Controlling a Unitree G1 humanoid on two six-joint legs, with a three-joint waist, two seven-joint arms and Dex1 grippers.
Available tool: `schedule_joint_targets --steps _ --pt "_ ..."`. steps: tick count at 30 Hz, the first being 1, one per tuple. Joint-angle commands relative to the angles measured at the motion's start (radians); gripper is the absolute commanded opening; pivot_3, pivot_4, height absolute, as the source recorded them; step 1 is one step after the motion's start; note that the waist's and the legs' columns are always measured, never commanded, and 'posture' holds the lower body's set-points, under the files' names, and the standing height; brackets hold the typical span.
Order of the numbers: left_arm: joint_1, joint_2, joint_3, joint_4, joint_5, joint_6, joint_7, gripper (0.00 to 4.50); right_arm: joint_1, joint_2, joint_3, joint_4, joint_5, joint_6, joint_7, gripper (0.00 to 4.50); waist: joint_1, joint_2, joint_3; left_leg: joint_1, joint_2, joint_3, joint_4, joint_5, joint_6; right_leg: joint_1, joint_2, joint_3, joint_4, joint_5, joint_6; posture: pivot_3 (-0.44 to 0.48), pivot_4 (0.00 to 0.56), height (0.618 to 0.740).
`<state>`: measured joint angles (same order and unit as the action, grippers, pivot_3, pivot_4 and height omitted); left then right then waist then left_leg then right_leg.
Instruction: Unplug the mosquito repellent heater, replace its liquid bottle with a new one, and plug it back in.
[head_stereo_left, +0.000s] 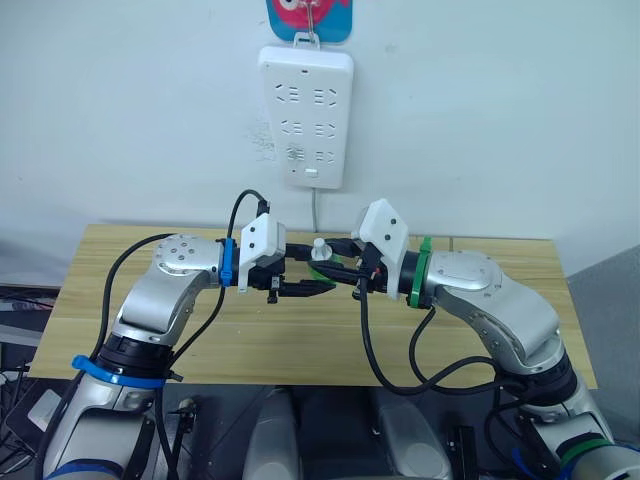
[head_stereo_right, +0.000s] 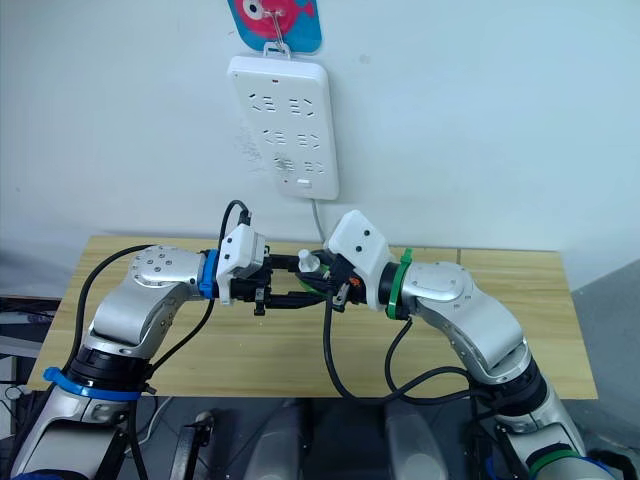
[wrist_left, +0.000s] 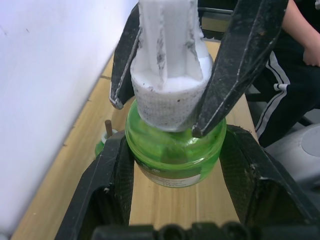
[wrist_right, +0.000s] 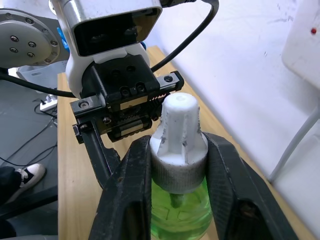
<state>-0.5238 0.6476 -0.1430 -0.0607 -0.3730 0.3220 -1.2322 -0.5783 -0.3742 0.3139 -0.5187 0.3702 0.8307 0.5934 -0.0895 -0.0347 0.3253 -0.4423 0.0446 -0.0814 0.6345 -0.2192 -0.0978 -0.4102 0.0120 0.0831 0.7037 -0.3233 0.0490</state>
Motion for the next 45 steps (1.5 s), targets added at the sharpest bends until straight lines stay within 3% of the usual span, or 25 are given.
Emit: schedule_joint_targets --steps 1,6,7,11,12,26,29,32,36,41,45 --pt "-0.014 -0.018 0.035 -0.006 -0.037 -0.006 0.0 2.21 -0.006 -0.001 -0.011 -0.002 -0.018 -0.054 0.003 1.07 0.0 0.0 -0.001 0.0 0.0 0.0 0.002 0.0 0.0 0.0 0.0 0.0 0.002 0.0 0.0 -0.145 0.195 0.725" --pt "-0.031 -0.027 0.061 0.013 -0.067 0.023 -0.003 2.21 -0.006 0.003 -0.036 0.017 -0.008 -0.098 0.015 1.07 0.0 0.0 -0.003 0.0 -0.001 -0.001 0.011 0.001 0.001 0.0 0.001 0.0 0.012 0.0 0.0 -0.145 0.185 0.725" --pt "-0.036 -0.024 0.06 0.02 -0.065 0.022 -0.011 2.77 -0.006 0.004 -0.045 0.019 -0.001 -0.105 0.019 1.07 0.0 0.0 -0.006 0.0 -0.001 -0.001 0.011 0.002 0.0 0.0 0.001 0.0 0.012 0.001 -0.001 -0.145 0.183 0.725" --pt "-0.032 0.001 0.059 0.013 -0.082 0.049 -0.035 3.73 -0.004 0.002 -0.08 0.02 0.034 -0.116 0.043 1.07 -0.001 0.0 -0.023 0.001 -0.001 -0.003 0.011 0.004 0.0 0.0 0.002 -0.003 0.014 0.002 -0.004 -0.145 0.182 0.725" --pt "-0.029 0.003 0.06 0.005 -0.088 0.057 -0.036 3.76 -0.003 0.002 -0.085 0.021 0.039 -0.117 0.046 1.07 -0.001 0.0 -0.025 0.002 -0.001 -0.003 0.011 0.004 0.0 0.0 0.002 -0.003 0.014 0.002 -0.004 -0.145 0.182 0.725" --pt "-0.03 -0.064 0.062 -0.034 -0.116 0.093 0.039 3.76 0.001 0.01 -0.081 0.004 0.063 -0.121 0.061 1.07 -0.002 0.001 -0.037 0.002 0.0 -0.007 0.011 0.006 -0.001 0.002 0.002 -0.009 0.015 0.003 -0.005 -0.139 0.179 0.725" --pt "-0.029 -0.067 0.052 -0.034 -0.107 0.069 0.028 3.2 0.003 0.012 -0.084 0.002 0.068 -0.12 0.063 1.07 -0.002 0.001 -0.042 0.002 0.0 -0.008 0.011 0.006 -0.001 0.002 0.002 -0.009 0.015 0.003 -0.005 -0.14 0.177 0.725" --pt "-0.035 -0.078 0.061 -0.028 -0.116 0.072 0.036 2.32 0.006 0.009 -0.085 -0.003 0.076 -0.115 0.069 1.07 -0.002 0.001 -0.045 0.003 0.0 -0.008 0.011 0.006 -0.001 0.003 0.002 -0.01 0.015 0.003 -0.005 -0.14 0.179 0.725" --pt "-0.025 -0.064 0.058 -0.024 -0.094 0.04 0.017 2.25 0.011 -0.001 -0.081 0.002 0.088 -0.113 0.09 1.07 -0.002 0.001 -0.046 0.004 0.0 -0.009 0.011 0.007 0.0 0.004 0.002 -0.01 0.016 0.004 -0.006 -0.136 0.181 0.725" --pt "-0.004 -0.018 0.042 -0.039 -0.057 -0.026 -0.037 2.25 -0.061 -0.047 -0.019 0.184 0.09 -0.279 0.378 1.07 -0.001 0.001 -0.046 0.005 0.0 -0.009 0.011 0.007 0.001 0.005 0.003 -0.01 0.016 0.004 -0.007 -0.113 0.189 0.725" --pt "0.015 0.01 0.042 -0.059 -0.06 -0.041 -0.062 2.25 -0.227 -0.084 0.055 0.437 0.044 -0.431 0.677 1.07 -0.006 0.001 -0.046 0.008 0.0 -0.008 0.011 0.007 0.002 0.006 0.003 -0.011 0.016 0.005 -0.008 -0.094 0.169 0.725"
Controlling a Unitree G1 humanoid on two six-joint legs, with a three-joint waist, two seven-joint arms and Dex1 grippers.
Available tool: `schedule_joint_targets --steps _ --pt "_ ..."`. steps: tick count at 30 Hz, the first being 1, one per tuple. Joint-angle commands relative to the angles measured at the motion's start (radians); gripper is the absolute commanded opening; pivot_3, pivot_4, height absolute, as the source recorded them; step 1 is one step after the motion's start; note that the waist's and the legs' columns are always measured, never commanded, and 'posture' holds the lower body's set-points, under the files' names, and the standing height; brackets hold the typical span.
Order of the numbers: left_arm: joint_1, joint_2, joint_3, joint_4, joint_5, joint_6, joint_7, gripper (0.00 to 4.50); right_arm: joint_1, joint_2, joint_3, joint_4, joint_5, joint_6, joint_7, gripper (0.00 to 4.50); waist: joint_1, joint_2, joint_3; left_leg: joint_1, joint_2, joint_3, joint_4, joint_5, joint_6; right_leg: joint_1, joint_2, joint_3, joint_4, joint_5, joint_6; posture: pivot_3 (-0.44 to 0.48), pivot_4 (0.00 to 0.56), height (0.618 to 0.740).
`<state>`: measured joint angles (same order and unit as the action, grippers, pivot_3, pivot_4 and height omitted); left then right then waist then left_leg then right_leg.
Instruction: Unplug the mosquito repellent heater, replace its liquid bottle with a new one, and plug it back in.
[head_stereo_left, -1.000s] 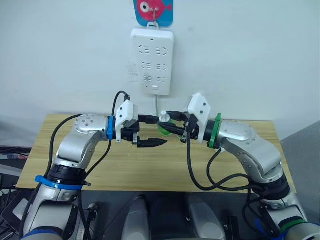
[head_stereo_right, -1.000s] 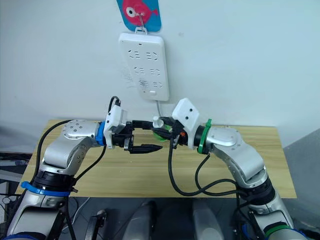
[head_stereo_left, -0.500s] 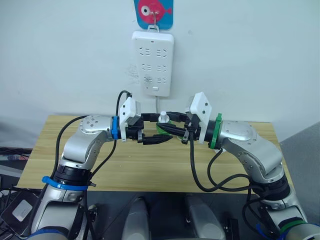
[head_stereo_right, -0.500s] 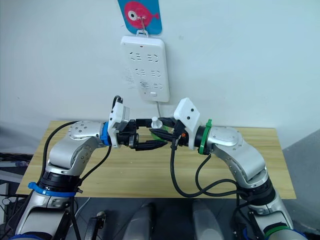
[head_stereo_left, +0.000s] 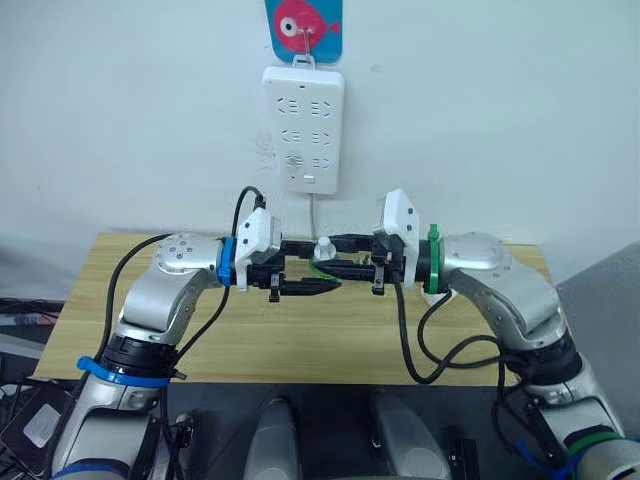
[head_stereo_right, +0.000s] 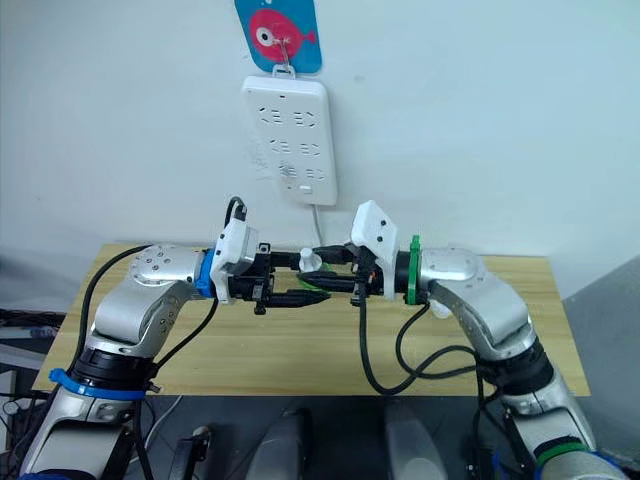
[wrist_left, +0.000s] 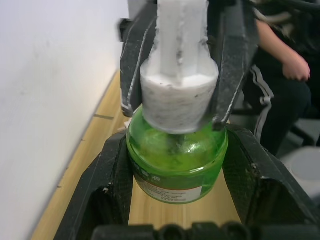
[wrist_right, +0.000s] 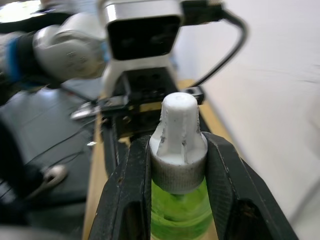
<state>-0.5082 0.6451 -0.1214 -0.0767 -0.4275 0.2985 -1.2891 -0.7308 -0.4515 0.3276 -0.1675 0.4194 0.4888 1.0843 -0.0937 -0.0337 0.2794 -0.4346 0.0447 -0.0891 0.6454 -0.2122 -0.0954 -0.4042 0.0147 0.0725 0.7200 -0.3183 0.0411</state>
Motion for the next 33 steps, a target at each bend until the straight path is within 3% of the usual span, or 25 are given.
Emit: schedule_joint_targets --steps 1,4,12,17,22,31,33 --pt "-0.004 0.014 0.022 -0.042 -0.005 -0.018 -0.004 2.25 -0.102 -0.009 0.038 0.106 0.008 -0.075 0.216 1.07 -0.002 0.0 0.0 0.0 0.0 0.0 0.0 0.0 0.0 0.0 0.0 0.0 0.0 0.0 0.0 -0.094 0.169 0.725" --pt "-0.011 0.016 0.023 -0.037 0.0 -0.018 0.001 2.25 -0.116 -0.027 -0.005 0.097 0.05 -0.02 0.235 1.07 0.003 0.0 -0.001 0.0 0.001 -0.003 -0.001 0.002 -0.002 0.0 0.0 -0.003 0.0 0.0 0.0 -0.094 0.166 0.725" --pt "0.018 -0.014 0.052 -0.006 0.005 -0.032 0.074 2.25 0.116 -0.077 -0.197 -0.179 0.047 0.034 -0.053 3.82 0.006 0.001 -0.003 -0.002 -0.001 -0.002 0.0 0.002 -0.003 0.0 -0.002 -0.003 0.0 0.0 0.0 -0.136 0.169 0.725" --pt "0.024 -0.082 0.072 0.014 0.007 -0.036 0.16 2.25 0.302 -0.01 -0.212 -0.438 -0.009 0.128 -0.357 3.84 0.001 0.002 -0.008 -0.001 0.001 -0.003 0.0 0.002 -0.003 0.0 0.0 -0.003 0.002 0.0 0.0 -0.159 0.169 0.725" --pt "0.022 -0.093 0.051 0.034 0.026 -0.059 0.165 2.25 0.346 0.126 -0.118 -0.503 -0.135 0.158 -0.607 3.84 -0.024 0.003 -0.016 0.0 0.0 -0.003 0.0 0.004 -0.004 -0.001 0.0 -0.002 0.006 0.0 -0.001 -0.175 0.169 0.725" --pt "0.003 -0.103 0.035 0.03 0.036 -0.049 0.167 2.25 0.327 0.19 -0.02 -0.448 -0.214 0.129 -0.67 3.84 -0.034 0.003 -0.028 0.0 0.0 -0.003 -0.001 0.002 -0.002 -0.001 0.001 -0.002 0.006 0.0 -0.001 -0.16 0.167 0.725" --pt "0.006 -0.102 0.032 0.021 0.037 -0.046 0.167 2.25 0.321 0.199 -0.015 -0.432 -0.218 0.124 -0.669 3.48 -0.037 0.003 -0.028 0.0 0.0 -0.004 -0.001 0.002 -0.002 -0.001 0.001 -0.002 0.006 0.0 -0.001 -0.16 0.167 0.725"
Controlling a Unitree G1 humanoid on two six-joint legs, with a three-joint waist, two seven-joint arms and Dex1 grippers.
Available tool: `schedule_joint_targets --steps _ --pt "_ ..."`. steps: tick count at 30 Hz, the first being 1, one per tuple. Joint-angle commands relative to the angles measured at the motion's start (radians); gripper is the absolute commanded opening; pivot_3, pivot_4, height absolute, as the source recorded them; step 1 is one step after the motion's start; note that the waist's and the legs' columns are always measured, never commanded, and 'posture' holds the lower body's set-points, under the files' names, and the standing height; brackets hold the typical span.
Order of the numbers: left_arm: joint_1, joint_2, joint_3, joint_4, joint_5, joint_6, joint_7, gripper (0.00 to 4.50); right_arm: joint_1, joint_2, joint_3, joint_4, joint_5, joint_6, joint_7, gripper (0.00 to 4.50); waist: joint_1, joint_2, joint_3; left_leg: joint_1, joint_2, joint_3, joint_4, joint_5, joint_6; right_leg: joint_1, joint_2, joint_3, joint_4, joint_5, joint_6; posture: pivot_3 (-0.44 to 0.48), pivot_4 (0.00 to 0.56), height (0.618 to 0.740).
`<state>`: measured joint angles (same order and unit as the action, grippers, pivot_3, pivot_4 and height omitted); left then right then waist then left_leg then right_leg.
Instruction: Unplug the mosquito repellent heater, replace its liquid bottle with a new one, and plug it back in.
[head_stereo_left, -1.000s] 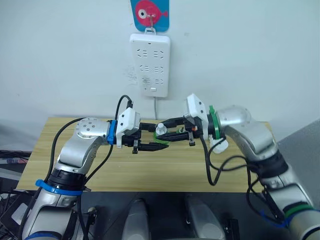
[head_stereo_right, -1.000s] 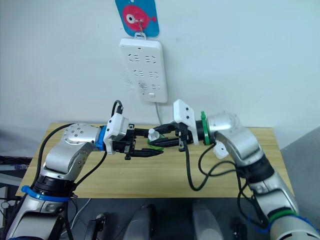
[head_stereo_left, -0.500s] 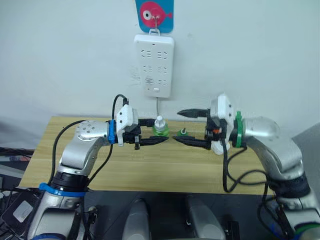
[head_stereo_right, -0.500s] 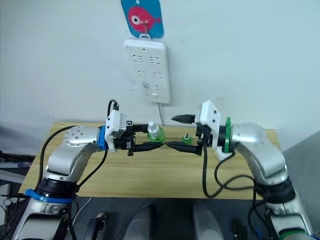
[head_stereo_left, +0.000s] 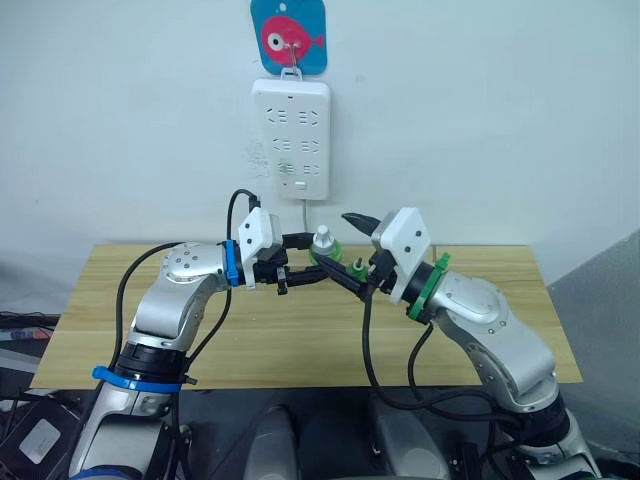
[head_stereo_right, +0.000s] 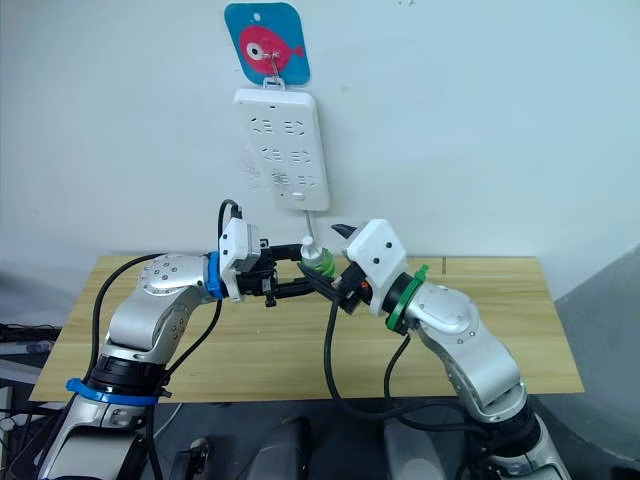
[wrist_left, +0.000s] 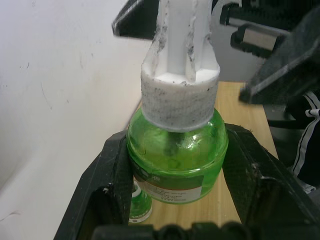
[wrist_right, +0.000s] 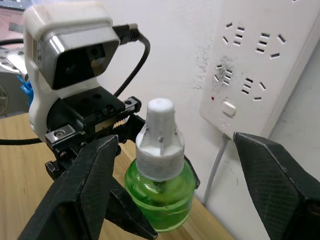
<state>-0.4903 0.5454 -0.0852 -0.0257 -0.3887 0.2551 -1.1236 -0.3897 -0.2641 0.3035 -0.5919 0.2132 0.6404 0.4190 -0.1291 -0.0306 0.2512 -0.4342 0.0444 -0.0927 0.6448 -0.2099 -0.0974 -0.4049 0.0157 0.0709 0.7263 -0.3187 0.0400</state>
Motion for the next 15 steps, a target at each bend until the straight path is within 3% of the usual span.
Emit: schedule_joint_targets --steps 1,8,10,15 --pt "-0.01 -0.001 -0.005 -0.035 -0.002 -0.001 0.001 2.25 -0.023 0.013 0.011 -0.001 -0.01 -0.03 0.0 3.24 -0.003 0.0 0.0 0.0 0.0 0.0 0.0 0.0 0.0 0.0 0.0 0.0 0.0 0.0 0.0 -0.16 0.167 0.725" --pt "0.015 0.013 -0.009 -0.085 -0.03 0.022 -0.018 2.25 -0.027 -0.005 0.009 0.022 0.023 -0.043 0.065 1.03 -0.006 0.0 0.0 0.0 0.0 0.0 0.0 0.0 0.001 0.0 0.0 0.0 0.0 0.0 0.0 -0.155 0.169 0.725" --pt "0.023 0.024 -0.01 -0.105 -0.042 0.035 -0.034 2.25 -0.039 -0.031 0.005 0.036 0.06 -0.053 0.139 1.03 -0.007 0.0 0.0 0.0 0.0 0.0 0.0 0.0 0.001 0.0 0.0 0.0 0.0 0.0 0.0 -0.144 0.168 0.725" --pt "0.059 0.107 -0.03 -0.18 -0.062 0.049 -0.146 2.25 -0.237 -0.166 -0.015 0.271 0.208 -0.164 0.6 1.03 -0.009 0.0 0.0 0.0 0.0 0.0 0.0 0.0 0.001 0.0 0.0 0.0 0.0 0.0 0.0 -0.11 0.168 0.725"
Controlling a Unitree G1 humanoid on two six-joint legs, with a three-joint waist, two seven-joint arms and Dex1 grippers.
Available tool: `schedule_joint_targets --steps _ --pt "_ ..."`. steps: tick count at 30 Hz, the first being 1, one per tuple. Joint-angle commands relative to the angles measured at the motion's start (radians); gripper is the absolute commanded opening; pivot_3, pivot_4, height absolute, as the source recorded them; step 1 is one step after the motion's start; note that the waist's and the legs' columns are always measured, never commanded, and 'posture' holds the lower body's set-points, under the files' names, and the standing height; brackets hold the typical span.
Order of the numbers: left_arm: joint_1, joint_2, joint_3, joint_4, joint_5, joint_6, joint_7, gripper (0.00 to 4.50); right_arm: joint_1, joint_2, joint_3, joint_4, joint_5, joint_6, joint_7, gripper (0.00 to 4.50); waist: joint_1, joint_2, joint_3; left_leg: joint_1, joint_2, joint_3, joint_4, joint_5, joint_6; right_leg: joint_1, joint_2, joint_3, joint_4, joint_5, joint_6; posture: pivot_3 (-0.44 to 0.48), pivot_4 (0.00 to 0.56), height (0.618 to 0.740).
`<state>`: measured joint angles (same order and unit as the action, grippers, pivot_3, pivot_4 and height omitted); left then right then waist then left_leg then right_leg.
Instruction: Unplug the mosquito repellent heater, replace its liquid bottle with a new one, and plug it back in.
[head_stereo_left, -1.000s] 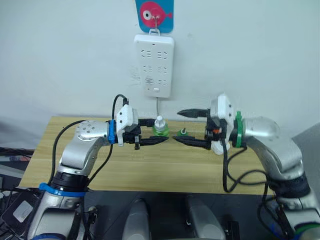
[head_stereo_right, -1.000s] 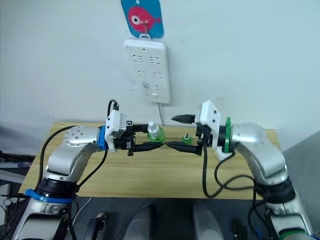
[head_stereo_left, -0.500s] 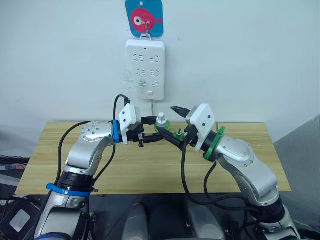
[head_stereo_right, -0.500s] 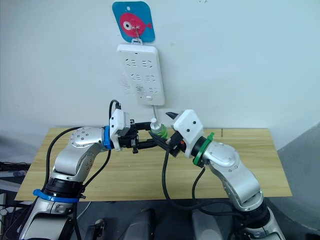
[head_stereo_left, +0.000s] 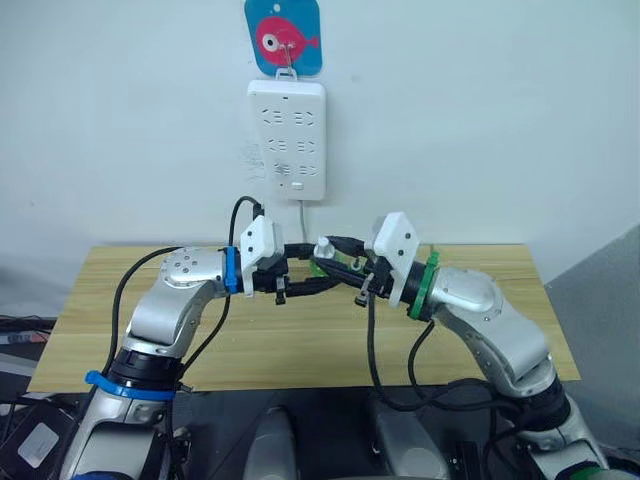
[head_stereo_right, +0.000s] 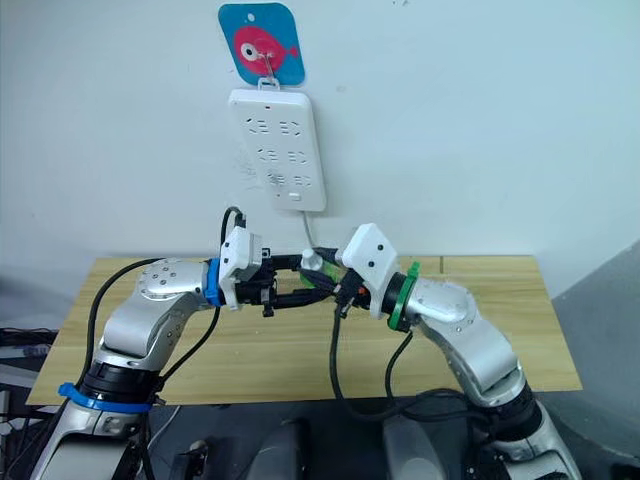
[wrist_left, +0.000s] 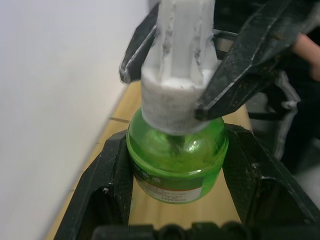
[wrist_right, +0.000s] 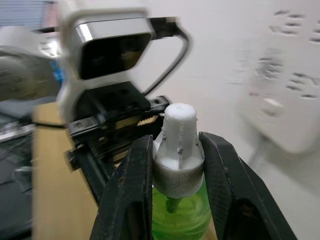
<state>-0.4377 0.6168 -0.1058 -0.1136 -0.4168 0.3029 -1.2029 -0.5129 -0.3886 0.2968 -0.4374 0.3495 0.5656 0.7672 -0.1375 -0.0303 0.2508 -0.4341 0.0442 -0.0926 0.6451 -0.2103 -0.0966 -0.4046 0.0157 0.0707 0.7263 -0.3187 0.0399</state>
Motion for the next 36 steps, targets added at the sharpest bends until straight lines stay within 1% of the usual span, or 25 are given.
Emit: schedule_joint_targets --steps 1,2,4,6,8,10,11,14,16,18,20,22,25,26,29,32,33,36 --pt "0.017 0.05 -0.011 -0.109 -0.04 0.003 -0.079 2.25 -0.166 -0.062 0.004 0.193 0.068 -0.132 0.339 1.03 -0.001 0.0 0.0 0.001 0.0 0.0 0.0 0.0 0.0 0.0 0.0 0.0 0.0 0.0 0.0 -0.11 0.168 0.725" --pt "0.028 0.057 -0.011 -0.129 -0.047 0.007 -0.079 2.25 -0.216 -0.082 0.021 0.268 0.057 -0.178 0.426 1.03 -0.001 0.0 0.0 0.001 0.0 0.0 0.0 0.0 0.0 0.0 0.0 0.0 0.0 0.0 0.0 -0.086 0.165 0.725" --pt "0.049 0.063 -0.013 -0.165 -0.056 0.019 -0.067 2.25 -0.277 -0.115 0.049 0.35 0.041 -0.219 0.538 1.03 -0.001 0.0 0.0 0.002 0.001 -0.001 -0.001 0.0 0.001 0.001 0.0 -0.001 0.0 0.0 -0.001 -0.074 0.163 0.725" --pt "0.067 0.051 -0.008 -0.186 -0.056 0.019 -0.04 2.25 -0.299 -0.144 0.051 0.354 0.074 -0.181 0.608 1.03 0.003 0.0 0.0 0.002 0.001 -0.002 -0.001 0.0 0.001 0.001 0.0 -0.002 0.0 -0.001 -0.001 -0.074 0.163 0.725" --pt "0.08 0.043 -0.004 -0.194 -0.049 0.012 -0.018 2.25 -0.297 -0.163 0.037 0.339 0.1 -0.157 0.634 1.03 0.01 0.0 0.0 0.001 0.0 -0.002 -0.001 0.0 0.001 0.001 0.0 -0.003 -0.001 -0.001 -0.001 -0.078 0.165 0.725" --pt "0.088 0.042 -0.003 -0.195 -0.041 0.002 -0.008 2.25 -0.291 -0.163 0.005 0.331 0.111 -0.143 0.598 1.76 0.018 0.0 0.0 0.0 0.0 -0.002 0.0 0.0 0.001 0.001 -0.001 -0.002 -0.001 -0.001 -0.001 -0.082 0.164 0.725" --pt "0.089 0.04 -0.001 -0.19 -0.037 -0.005 -0.003 2.25 -0.287 -0.173 -0.009 0.328 0.107 -0.149 0.588 2.02 0.023 0.0 0.0 0.0 0.0 -0.002 0.0 0.0 0.001 0.001 -0.001 -0.002 -0.001 -0.001 -0.001 -0.085 0.165 0.725" --pt "0.087 0.04 0.002 -0.172 -0.028 -0.024 0.001 2.25 -0.252 -0.225 -0.075 0.301 0.101 -0.148 0.543 3.06 0.031 0.0 0.0 0.001 0.0 -0.002 0.001 0.0 0.0 0.001 -0.001 -0.002 0.001 -0.001 -0.001 -0.099 0.167 0.725" --pt "0.083 0.028 -0.001 -0.152 -0.019 -0.04 0.009 2.25 -0.17 -0.264 -0.131 0.192 0.144 -0.081 0.487 3.76 0.038 0.0 0.0 0.0 0.0 -0.002 0.0 0.0 0.0 0.001 -0.001 -0.002 0.001 -0.001 -0.001 -0.106 0.17 0.725" --pt "0.076 0.017 -0.003 -0.137 -0.015 -0.046 0.019 2.25 -0.089 -0.275 -0.171 0.082 0.183 -0.017 0.415 4.44 0.042 0.0 0.0 0.0 0.0 -0.002 0.0 0.0 0.001 0.001 -0.001 -0.002 0.0 -0.001 -0.001 -0.108 0.171 0.725" --pt "0.07 0.009 -0.007 -0.13 -0.018 -0.045 0.025 2.25 -0.008 -0.249 -0.191 -0.042 0.212 0.044 0.307 4.5 0.044 0.0 0.0 0.0 0.0 -0.002 -0.001 0.0 0.001 0.0 -0.001 -0.002 0.0 -0.001 -0.001 -0.116 0.172 0.725" --pt "0.068 0.003 -0.013 -0.126 -0.018 -0.044 0.024 2.25 0.048 -0.195 -0.177 -0.135 0.188 0.071 0.178 4.5 0.037 0.001 -0.001 0.001 0.001 -0.001 0.0 0.0 0.001 0.0 0.0 -0.001 0.001 -0.001 -0.001 -0.122 0.174 0.725" --pt "0.062 -0.005 -0.021 -0.121 -0.017 -0.043 0.018 2.25 0.056 -0.09 -0.114 -0.172 0.094 0.085 -0.002 4.5 0.025 0.001 -0.002 0.002 0.001 -0.001 0.0 0.0 0.0 0.0 0.001 0.0 0.004 -0.001 -0.001 -0.143 0.177 0.725" --pt "0.06 -0.007 -0.024 -0.12 -0.017 -0.042 0.017 2.25 0.052 -0.067 -0.099 -0.172 0.081 0.094 -0.034 4.5 0.024 0.001 -0.002 0.002 0.001 -0.001 0.001 0.001 0.0 0.0 0.001 0.0 0.005 -0.001 -0.001 -0.143 0.177 0.725" --pt "0.051 -0.012 -0.033 -0.116 -0.013 -0.045 0.008 2.25 0.027 -0.022 -0.042 -0.147 0.035 0.091 -0.084 4.5 0.023 0.001 -0.002 0.002 0.0 -0.001 0.0 0.001 0.0 0.0 0.001 0.0 0.005 -0.001 -0.001 -0.151 0.175 0.725" --pt "0.043 -0.015 -0.035 -0.115 -0.015 -0.04 0.01 2.25 0.004 -0.015 -0.03 -0.119 0.013 0.083 -0.093 4.5 0.023 0.001 -0.002 0.002 0.0 -0.001 0.0 0.001 0.0 0.0 0.001 -0.001 0.004 -0.001 -0.001 -0.151 0.175 0.725" --pt "0.042 -0.014 -0.035 -0.115 -0.015 -0.039 0.01 2.25 0.0 -0.025 -0.035 -0.109 0.01 0.08 -0.087 4.5 0.024 0.001 -0.003 0.002 0.0 -0.001 0.0 0.001 0.0 0.0 0.001 -0.001 0.003 -0.001 -0.001 -0.151 0.175 0.725" --pt "0.042 -0.01 -0.033 -0.118 -0.015 -0.037 0.01 2.25 0.006 -0.106 -0.096 -0.087 0.039 0.081 -0.021 4.5 0.025 0.001 -0.003 0.002 0.0 -0.001 0.0 0.001 0.0 0.0 0.0 -0.001 0.003 -0.001 -0.001 -0.142 0.17 0.725"
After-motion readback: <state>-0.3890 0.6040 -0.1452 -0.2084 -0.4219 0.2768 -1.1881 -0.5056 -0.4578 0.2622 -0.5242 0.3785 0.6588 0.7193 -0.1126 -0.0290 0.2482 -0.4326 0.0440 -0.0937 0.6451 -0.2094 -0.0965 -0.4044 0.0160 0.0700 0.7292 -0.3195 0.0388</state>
